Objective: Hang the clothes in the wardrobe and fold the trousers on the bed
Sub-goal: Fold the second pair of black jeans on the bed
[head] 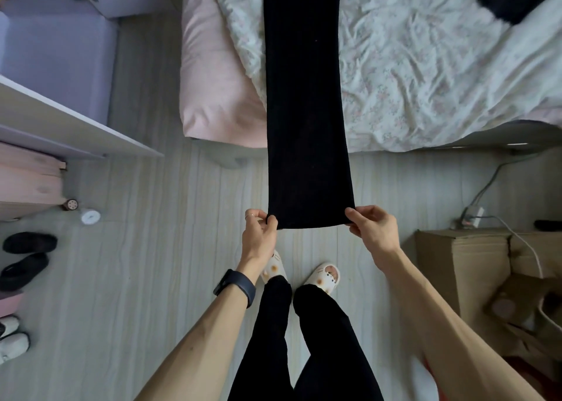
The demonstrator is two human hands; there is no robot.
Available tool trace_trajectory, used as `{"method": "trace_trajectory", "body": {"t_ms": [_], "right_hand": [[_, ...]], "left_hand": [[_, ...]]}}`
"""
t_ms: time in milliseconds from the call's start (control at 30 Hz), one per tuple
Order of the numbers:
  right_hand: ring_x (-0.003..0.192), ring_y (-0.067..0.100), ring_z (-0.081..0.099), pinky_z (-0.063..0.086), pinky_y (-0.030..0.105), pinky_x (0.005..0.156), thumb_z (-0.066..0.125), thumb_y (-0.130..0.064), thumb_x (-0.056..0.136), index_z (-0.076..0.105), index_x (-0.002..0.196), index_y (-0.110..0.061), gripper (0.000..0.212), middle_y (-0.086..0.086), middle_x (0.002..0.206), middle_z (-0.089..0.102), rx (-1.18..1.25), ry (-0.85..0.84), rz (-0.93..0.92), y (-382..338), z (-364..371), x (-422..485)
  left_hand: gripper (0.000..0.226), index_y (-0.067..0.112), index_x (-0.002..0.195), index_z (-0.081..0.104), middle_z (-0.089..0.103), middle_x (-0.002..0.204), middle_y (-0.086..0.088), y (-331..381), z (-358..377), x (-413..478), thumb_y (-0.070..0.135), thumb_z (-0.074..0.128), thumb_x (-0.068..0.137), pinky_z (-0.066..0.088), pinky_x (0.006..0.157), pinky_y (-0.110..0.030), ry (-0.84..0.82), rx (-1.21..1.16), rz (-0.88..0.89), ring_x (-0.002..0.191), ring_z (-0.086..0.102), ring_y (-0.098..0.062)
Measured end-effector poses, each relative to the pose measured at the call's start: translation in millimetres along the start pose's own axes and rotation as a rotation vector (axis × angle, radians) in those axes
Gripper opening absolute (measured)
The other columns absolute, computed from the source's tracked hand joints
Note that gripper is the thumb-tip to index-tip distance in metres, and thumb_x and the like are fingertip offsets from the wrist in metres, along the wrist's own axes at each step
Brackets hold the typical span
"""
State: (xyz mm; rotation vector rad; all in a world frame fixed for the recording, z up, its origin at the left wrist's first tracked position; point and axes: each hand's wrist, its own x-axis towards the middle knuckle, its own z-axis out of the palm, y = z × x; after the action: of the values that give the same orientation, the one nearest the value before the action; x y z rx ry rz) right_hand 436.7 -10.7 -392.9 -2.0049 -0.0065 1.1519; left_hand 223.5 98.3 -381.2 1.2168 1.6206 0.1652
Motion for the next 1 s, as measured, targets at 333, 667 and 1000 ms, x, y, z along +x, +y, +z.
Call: {"method": "trace_trajectory", "body": {"t_ms": [333, 667, 1000], "right_hand": [[0.07, 0.019, 0.073, 0.061, 0.032, 0.072, 0.071, -0.02, 0.09, 0.069, 0.09, -0.03, 0.01, 0.005, 0.078, 0.073, 0.06, 0.044, -0.301, -115.5, -27.4, -110.9], [0.059, 0.01, 0.068, 0.054, 0.024, 0.058, 0.061, -0.016, 0.09, 0.075, 0.09, -0.02, 0.015, -0.007, 0.062, 0.072, -0.154, -0.014, -0.153, -83.1, -30.7, -149.7], [0.078, 0.015, 0.075, 0.061, 0.035, 0.082, 0.065, -0.026, 0.097, 0.073, 0.094, -0.022, 0.01, -0.002, 0.082, 0.078, -0.044, -0.115, -0.257, -22.3, -71.5, -176.4]], "left_hand": [[0.027, 0.032, 0.092, 0.069, 0.07, 0.083, 0.02, 104.7, -67.8, -76.3, 0.013, 0.051, 0.098, 0.043, 0.062, -0.005, -0.077, -0.078, 0.268, 0.074, 0.061, 0.016], [0.025, 0.029, 0.099, 0.072, 0.064, 0.094, 0.021, 77.2, -92.5, -131.7, 0.017, 0.051, 0.102, 0.041, 0.062, 0.0, -0.078, 0.068, 0.247, 0.079, 0.055, 0.014], [0.032, 0.04, 0.107, 0.064, 0.061, 0.088, 0.025, 36.7, -83.2, -188.2, 0.02, 0.075, 0.086, 0.042, 0.061, -0.007, -0.061, 0.301, 0.411, 0.069, 0.057, 0.011]]}}
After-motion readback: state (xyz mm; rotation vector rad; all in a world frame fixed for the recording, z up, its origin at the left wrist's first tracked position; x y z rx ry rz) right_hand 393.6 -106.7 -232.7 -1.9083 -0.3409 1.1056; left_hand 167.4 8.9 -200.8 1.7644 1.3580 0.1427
